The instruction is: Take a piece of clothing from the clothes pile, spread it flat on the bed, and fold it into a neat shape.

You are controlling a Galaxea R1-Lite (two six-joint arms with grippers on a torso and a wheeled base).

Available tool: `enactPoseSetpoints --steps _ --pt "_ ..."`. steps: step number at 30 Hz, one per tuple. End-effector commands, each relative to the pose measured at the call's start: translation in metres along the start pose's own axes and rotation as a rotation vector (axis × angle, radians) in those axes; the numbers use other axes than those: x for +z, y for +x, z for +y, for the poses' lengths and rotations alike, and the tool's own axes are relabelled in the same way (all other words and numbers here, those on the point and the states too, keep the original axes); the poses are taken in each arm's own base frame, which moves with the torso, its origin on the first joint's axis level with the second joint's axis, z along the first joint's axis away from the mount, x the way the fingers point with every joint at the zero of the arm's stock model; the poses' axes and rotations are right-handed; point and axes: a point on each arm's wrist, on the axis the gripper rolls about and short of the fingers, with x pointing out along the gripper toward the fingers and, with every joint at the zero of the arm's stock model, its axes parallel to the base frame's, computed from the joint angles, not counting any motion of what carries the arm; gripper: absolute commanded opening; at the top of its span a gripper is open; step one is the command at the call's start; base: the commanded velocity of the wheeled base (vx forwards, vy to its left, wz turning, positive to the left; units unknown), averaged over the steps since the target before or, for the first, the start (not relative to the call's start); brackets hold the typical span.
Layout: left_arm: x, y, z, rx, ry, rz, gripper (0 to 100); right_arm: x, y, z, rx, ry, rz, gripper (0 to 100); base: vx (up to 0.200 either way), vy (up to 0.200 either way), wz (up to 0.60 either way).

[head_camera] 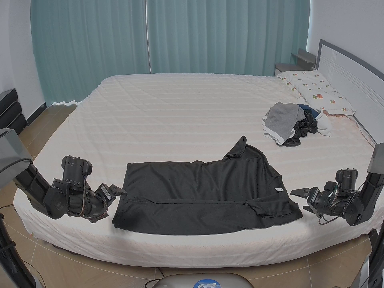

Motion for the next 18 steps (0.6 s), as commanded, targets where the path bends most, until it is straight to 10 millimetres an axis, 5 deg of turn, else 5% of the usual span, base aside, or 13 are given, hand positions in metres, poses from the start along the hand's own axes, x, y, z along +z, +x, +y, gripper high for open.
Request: enactPoseSetpoints --steps 1,7,18 --pt "0.001 -0.001 0.004 -0.013 -0.015 0.028 100 -0.010 -0.003 0.004 0.002 -0.006 0.032 100 0.200 0.000 0.00" --pt "0.000 0.011 0.011 0.018 -0.022 0.051 100 -0.017 0.000 0.006 0.003 -0.018 0.060 100 0.200 0.000 0.00" --pt "-0.007 0.035 0.026 0.090 0.003 0.095 100 -0.022 0.003 0.001 -0.014 -0.016 0.079 100 0.000 0.000 0.00"
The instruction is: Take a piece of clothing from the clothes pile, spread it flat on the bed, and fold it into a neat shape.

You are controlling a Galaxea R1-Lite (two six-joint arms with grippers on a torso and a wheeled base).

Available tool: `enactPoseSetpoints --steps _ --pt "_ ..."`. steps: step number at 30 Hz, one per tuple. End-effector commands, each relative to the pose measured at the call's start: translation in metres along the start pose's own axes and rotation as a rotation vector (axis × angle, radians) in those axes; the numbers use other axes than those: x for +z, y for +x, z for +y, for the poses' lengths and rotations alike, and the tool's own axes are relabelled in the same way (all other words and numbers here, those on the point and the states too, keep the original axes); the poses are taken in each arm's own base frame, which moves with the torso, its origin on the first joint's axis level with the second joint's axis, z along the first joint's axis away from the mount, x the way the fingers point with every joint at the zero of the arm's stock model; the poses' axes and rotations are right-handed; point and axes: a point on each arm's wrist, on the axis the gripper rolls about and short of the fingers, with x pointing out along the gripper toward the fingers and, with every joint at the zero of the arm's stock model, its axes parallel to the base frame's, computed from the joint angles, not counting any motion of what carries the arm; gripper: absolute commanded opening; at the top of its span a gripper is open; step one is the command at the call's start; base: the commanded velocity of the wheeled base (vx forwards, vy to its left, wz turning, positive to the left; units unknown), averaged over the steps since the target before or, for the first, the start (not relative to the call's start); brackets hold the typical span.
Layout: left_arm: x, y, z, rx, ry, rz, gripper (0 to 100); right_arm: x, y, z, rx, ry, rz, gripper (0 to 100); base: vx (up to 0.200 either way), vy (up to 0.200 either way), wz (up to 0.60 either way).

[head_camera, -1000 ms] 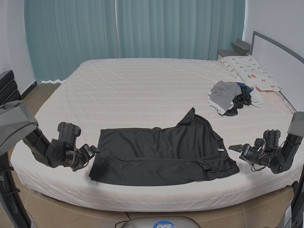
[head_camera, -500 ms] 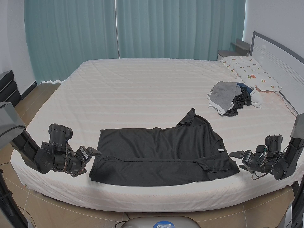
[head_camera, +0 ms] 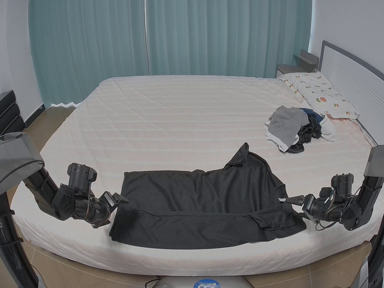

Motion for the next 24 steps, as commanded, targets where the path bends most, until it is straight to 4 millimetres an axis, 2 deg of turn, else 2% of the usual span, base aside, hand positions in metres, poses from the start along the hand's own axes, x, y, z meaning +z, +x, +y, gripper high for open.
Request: enactPoseSetpoints --steps 1,5,10,16,23,24 --pt "-0.007 0.011 0.012 0.047 0.031 0.037 100 -0.003 0.001 -0.002 -0.009 0.005 0.011 100 0.000 0.000 0.00" --pt "-0.012 0.015 0.021 0.040 0.108 0.026 100 -0.004 0.001 -0.003 -0.013 0.008 0.017 100 0.000 0.000 0.00" --pt "-0.017 0.023 0.017 -0.018 0.169 -0.038 100 -0.005 0.002 0.001 0.000 -0.003 0.020 100 0.000 0.000 0.00" --pt "-0.027 0.034 0.029 0.051 0.242 -0.019 100 -0.012 0.002 0.001 -0.005 -0.006 0.044 100 0.000 0.000 0.00" --pt "-0.031 0.033 0.034 0.038 0.269 -0.033 100 -0.013 0.002 0.001 -0.007 -0.007 0.051 100 0.000 0.000 0.00" --pt "-0.030 0.032 0.034 0.039 0.269 -0.039 0 -0.013 0.002 0.002 -0.007 -0.008 0.050 100 0.000 0.000 0.00"
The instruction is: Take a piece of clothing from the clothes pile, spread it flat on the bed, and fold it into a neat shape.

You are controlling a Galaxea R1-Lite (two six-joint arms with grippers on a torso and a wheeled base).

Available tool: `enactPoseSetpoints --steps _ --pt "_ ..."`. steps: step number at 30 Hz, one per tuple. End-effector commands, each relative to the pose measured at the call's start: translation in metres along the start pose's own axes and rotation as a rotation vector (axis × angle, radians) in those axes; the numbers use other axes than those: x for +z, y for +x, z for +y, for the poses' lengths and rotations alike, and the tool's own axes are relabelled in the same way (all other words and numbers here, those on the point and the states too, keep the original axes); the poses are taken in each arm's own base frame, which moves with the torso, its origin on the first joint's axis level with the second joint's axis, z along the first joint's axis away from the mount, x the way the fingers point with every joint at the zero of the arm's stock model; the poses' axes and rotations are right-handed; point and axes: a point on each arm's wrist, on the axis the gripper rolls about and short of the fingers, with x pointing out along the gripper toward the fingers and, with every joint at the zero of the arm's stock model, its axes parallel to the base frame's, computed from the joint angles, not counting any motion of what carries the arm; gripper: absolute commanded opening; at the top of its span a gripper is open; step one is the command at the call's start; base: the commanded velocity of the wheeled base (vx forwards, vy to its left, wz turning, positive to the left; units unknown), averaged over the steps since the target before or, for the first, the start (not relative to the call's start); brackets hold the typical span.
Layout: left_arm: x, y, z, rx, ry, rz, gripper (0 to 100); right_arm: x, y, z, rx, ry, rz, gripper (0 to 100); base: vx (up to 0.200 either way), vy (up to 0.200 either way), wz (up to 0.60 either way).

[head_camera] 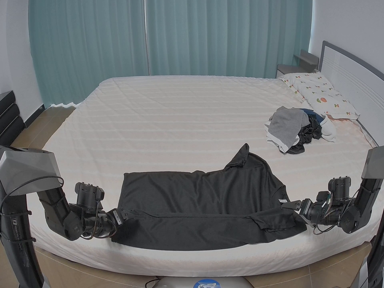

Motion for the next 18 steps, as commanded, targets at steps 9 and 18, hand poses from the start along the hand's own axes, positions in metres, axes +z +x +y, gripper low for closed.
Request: enactPoseSetpoints --steps 9,18 --pt "-0.020 -0.007 0.024 0.133 0.085 0.039 0 -0.001 -0.001 0.000 -0.001 0.000 0.003 100 0.000 0.000 0.00" --pt "-0.021 -0.010 0.027 0.177 0.091 0.014 0 -0.002 -0.001 -0.001 -0.003 0.002 0.004 100 0.000 0.000 0.00"
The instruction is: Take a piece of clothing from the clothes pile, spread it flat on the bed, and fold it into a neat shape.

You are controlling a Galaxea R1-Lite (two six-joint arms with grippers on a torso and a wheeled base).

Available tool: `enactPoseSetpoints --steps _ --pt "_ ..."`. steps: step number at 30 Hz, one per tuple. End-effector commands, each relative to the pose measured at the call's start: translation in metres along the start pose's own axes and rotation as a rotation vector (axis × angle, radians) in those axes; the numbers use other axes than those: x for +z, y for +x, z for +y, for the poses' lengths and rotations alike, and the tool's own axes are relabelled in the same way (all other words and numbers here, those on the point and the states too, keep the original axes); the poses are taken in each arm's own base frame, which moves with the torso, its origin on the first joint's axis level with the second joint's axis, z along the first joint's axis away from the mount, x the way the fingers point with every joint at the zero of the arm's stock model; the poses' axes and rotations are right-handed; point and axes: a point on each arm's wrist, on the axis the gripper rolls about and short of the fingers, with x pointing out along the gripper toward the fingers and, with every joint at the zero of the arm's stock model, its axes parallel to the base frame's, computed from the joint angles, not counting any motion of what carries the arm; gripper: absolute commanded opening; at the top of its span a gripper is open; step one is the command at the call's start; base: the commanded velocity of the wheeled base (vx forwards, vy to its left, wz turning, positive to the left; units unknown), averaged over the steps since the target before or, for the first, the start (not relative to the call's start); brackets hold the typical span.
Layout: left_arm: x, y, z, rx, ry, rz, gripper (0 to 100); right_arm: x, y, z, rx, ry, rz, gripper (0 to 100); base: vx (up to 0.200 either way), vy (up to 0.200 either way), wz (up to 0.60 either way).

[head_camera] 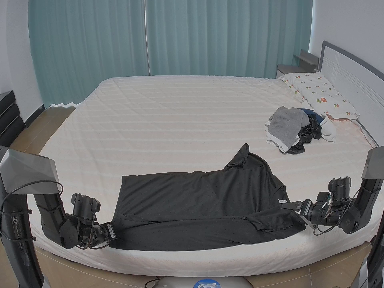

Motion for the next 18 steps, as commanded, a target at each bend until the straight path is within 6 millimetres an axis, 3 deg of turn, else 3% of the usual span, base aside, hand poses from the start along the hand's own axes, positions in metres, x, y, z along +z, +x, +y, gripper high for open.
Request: enactPoseSetpoints --steps 1,5,6,14,18 --pt "0.000 0.000 0.002 0.015 -0.004 -0.003 0 0.001 0.000 -0.001 -0.001 0.002 -0.003 100 0.000 0.000 0.00" --pt "0.000 0.001 0.002 0.014 -0.004 -0.005 0 0.000 0.000 0.000 0.000 -0.001 0.000 100 0.000 0.000 0.00" --pt "0.000 0.001 0.001 0.013 -0.004 -0.006 100 0.000 0.000 0.000 0.001 -0.002 -0.001 100 0.000 0.000 0.00" --pt "0.022 -0.008 -0.003 -0.045 -0.054 -0.114 100 0.002 -0.001 0.000 0.001 -0.002 -0.009 100 0.000 0.000 0.00" --pt "0.046 -0.011 -0.020 -0.126 -0.164 -0.206 100 0.002 0.000 0.002 0.006 -0.007 -0.009 100 0.000 0.000 0.00"
